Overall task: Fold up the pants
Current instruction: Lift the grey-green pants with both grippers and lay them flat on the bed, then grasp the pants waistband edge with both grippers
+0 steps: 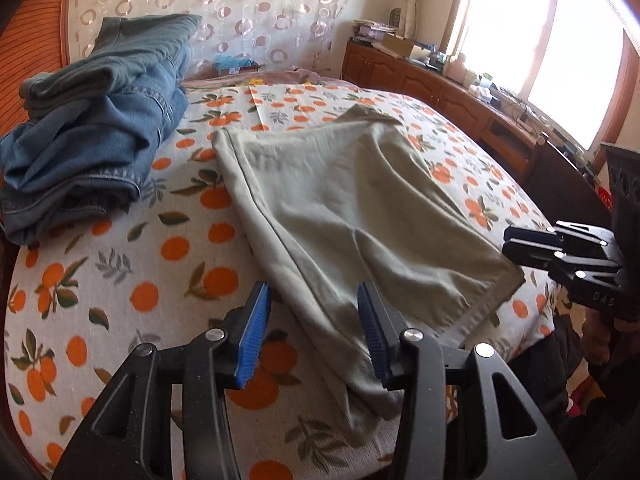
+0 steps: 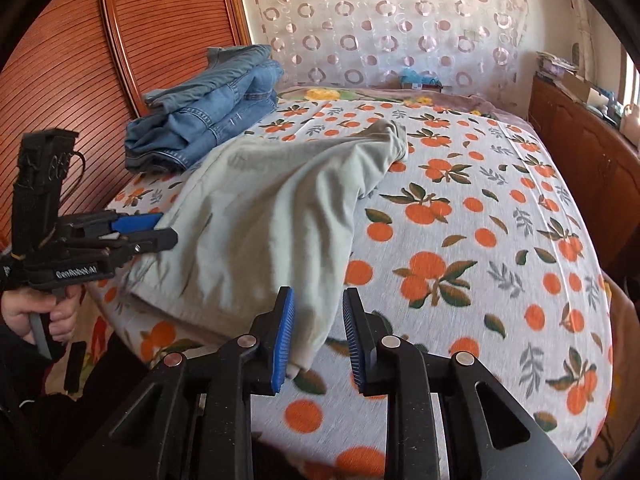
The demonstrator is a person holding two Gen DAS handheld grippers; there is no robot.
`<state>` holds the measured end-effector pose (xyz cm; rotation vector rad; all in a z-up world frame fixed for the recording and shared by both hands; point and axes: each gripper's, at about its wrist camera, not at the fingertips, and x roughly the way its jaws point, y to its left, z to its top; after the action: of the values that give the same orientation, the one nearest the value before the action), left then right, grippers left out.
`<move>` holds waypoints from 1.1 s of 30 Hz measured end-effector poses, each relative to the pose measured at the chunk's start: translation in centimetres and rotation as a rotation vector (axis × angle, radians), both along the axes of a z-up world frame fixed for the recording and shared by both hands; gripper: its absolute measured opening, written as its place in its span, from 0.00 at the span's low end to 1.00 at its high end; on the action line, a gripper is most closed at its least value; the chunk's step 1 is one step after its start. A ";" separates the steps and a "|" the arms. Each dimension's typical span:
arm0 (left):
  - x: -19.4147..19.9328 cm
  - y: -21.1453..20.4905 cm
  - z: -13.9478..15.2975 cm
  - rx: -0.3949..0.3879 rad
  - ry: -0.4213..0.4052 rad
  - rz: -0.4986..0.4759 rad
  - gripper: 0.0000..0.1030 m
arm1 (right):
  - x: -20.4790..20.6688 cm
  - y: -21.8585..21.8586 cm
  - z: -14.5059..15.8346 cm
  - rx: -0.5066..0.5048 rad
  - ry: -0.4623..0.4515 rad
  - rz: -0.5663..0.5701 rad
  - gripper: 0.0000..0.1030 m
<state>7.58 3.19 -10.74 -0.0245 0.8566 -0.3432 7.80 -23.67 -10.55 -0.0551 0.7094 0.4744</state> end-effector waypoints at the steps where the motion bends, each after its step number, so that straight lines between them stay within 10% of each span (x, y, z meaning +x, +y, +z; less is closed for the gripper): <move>1: -0.2 -0.2 -0.3 0.009 0.006 -0.001 0.45 | -0.2 0.2 0.2 -0.002 0.001 0.002 0.26; 11: -1.4 0.0 -0.9 0.021 -0.008 0.006 0.45 | -0.8 0.0 -0.9 -0.022 0.071 0.014 0.26; 18: -1.5 0.0 -0.9 0.032 -0.021 0.010 0.45 | -2.2 -0.1 0.0 -0.019 0.068 0.044 0.09; 33: -3.3 0.9 -0.7 -0.009 0.005 0.034 0.45 | -3.2 -0.8 0.4 -0.006 0.052 -0.007 0.18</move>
<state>4.26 4.06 -11.46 -0.0480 0.8590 -0.3153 4.57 -24.47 -10.18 -0.0464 0.7618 0.4677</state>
